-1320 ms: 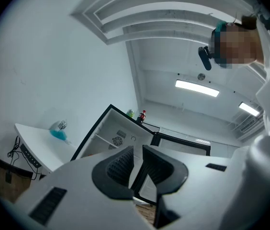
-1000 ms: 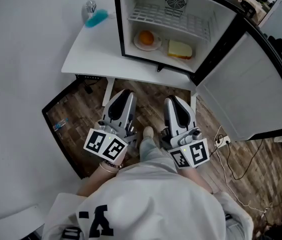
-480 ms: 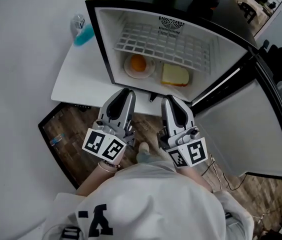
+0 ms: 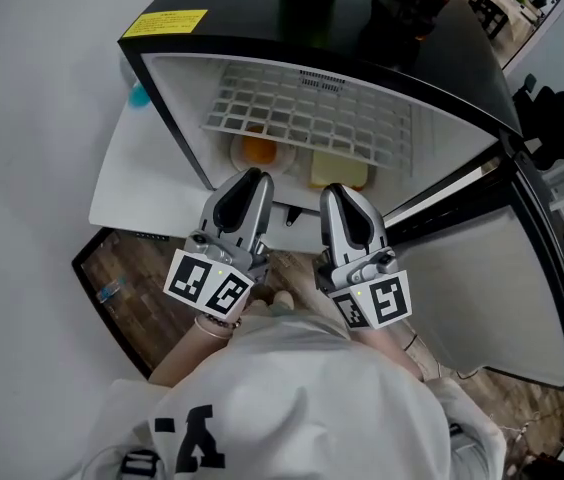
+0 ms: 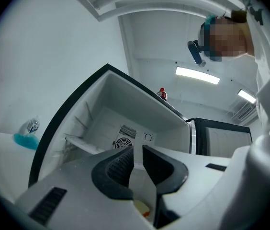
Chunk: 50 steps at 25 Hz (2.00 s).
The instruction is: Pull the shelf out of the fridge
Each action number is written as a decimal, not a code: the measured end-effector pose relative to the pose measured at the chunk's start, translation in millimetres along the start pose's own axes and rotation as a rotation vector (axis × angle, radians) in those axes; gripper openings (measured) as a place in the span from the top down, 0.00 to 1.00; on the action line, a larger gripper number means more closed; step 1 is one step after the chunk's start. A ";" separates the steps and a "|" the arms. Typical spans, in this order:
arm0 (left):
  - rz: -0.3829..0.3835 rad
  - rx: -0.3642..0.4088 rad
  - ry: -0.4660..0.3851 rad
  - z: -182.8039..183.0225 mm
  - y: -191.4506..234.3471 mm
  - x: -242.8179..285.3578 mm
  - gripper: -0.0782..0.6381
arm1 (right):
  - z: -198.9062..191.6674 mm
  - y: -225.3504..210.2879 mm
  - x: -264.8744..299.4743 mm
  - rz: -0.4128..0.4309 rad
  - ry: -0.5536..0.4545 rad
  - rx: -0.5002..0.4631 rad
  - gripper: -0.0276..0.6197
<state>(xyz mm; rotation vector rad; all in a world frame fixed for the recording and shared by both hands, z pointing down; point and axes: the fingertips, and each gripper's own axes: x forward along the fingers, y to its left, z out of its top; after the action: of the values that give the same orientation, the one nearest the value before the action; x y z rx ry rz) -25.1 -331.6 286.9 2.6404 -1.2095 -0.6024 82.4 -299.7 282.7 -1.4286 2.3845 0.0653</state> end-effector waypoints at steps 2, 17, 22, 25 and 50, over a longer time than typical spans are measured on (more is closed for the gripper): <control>-0.004 -0.030 0.006 -2.5 3.5 4.7 0.80 | -1.8 -4.1 2.1 -0.017 0.006 0.002 0.89; -0.059 -0.305 0.141 -46.3 22.9 28.1 0.80 | -46.8 -32.6 18.8 -0.167 0.139 0.244 0.89; -0.066 -0.312 0.163 -48.8 24.7 40.1 0.70 | -51.0 -44.1 24.9 -0.214 0.130 0.305 0.81; -0.047 -0.341 0.177 -53.1 30.3 44.5 0.63 | -57.4 -49.9 28.7 -0.240 0.131 0.369 0.71; -0.018 -0.419 0.129 -51.0 51.3 88.9 0.57 | -54.4 -77.0 64.4 -0.243 0.088 0.481 0.62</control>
<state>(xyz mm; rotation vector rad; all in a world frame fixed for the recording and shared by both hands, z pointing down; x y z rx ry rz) 14.0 -432.9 323.8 2.2996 -0.9076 -0.6018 106.1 -403.7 323.6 -1.4806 2.0733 -0.6005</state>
